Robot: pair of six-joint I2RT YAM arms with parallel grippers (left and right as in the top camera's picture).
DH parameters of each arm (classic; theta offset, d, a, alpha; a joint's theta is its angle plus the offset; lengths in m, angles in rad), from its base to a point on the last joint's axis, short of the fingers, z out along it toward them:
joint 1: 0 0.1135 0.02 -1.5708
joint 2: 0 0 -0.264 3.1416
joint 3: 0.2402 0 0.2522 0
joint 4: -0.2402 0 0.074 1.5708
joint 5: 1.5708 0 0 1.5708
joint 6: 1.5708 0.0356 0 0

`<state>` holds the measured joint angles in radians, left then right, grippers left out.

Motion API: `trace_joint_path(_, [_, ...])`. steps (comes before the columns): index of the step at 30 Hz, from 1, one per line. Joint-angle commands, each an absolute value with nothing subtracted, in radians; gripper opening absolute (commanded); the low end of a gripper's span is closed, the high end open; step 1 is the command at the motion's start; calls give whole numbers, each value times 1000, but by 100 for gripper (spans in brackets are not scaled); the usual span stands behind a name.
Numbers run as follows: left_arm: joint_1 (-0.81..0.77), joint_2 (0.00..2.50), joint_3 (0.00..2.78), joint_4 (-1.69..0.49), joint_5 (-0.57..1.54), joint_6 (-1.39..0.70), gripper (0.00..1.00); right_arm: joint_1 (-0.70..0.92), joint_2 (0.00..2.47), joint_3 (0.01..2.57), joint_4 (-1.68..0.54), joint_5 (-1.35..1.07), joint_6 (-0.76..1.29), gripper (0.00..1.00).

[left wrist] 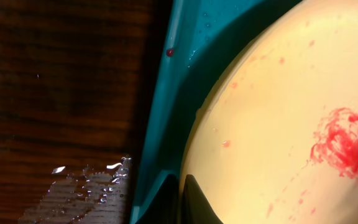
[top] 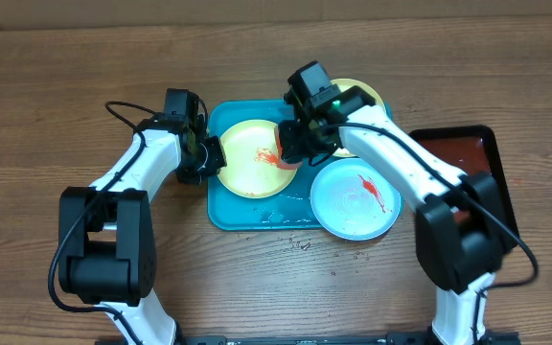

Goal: Clean dirty plates on tray and stack at the side

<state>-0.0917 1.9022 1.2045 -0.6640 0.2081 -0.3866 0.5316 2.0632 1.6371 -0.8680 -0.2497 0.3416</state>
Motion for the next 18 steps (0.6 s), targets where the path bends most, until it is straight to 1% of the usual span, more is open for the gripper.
trace_joint_path(1, [-101, 1904, 1211, -677, 225, -381, 4, 531, 2117, 1640, -846, -236, 368, 4])
trace_joint_path(10, [-101, 1904, 1211, -688, 279, -332, 4, 545, 2164, 1640, -803, -270, 367, 4])
trace_joint_path(13, [-101, 1904, 1211, -686, 337, -300, 4, 555, 2172, 1640, -791, -266, 368, 4])
trace_joint_path(18, [-101, 1904, 1211, -697, 345, -283, 4, 567, 2243, 1640, -791, -259, 386, 4])
